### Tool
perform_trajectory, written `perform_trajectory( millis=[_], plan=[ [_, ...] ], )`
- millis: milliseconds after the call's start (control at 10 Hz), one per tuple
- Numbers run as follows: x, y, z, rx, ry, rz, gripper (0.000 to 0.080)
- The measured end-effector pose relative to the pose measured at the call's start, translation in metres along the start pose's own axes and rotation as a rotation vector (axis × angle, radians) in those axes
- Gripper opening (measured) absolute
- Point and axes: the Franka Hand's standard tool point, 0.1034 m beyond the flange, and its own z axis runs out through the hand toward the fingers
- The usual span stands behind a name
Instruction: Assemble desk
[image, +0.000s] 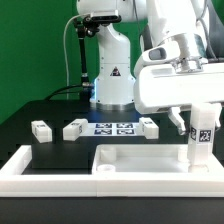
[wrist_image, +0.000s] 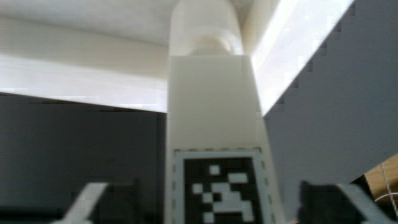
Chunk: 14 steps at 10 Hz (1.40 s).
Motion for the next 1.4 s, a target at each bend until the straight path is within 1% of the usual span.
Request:
perform_trajectory(
  millis=[100,200,300,700,800,900,1000,1100,1200,1300,1400],
  plan=[
    [0.000,0.000,0.000,0.000,0.000,0.000,0.0557],
    [0.000,0.000,0.000,0.000,0.000,0.000,0.0557],
    [0.000,0.000,0.000,0.000,0.000,0.000,0.0629],
    [0.000,0.000,0.000,0.000,0.000,0.000,0.0649],
    [0.001,0.000,-0.001,0.004,-0.013,0.000,0.0649],
    [0.014,0.002,-0.020,0.016,-0.063,-0.002,0.0649],
    [0.022,0.006,-0.032,0.023,-0.111,-0.002,0.0649],
    [0.025,0.010,-0.033,0.021,-0.114,-0.005,0.0649],
    [0.023,0.013,-0.030,0.024,-0.137,0.002,0.0649],
    [0.018,0.008,-0.027,0.055,-0.258,0.024,0.0649],
    [0.026,0.003,-0.026,0.076,-0.325,0.041,0.0649]
  ],
)
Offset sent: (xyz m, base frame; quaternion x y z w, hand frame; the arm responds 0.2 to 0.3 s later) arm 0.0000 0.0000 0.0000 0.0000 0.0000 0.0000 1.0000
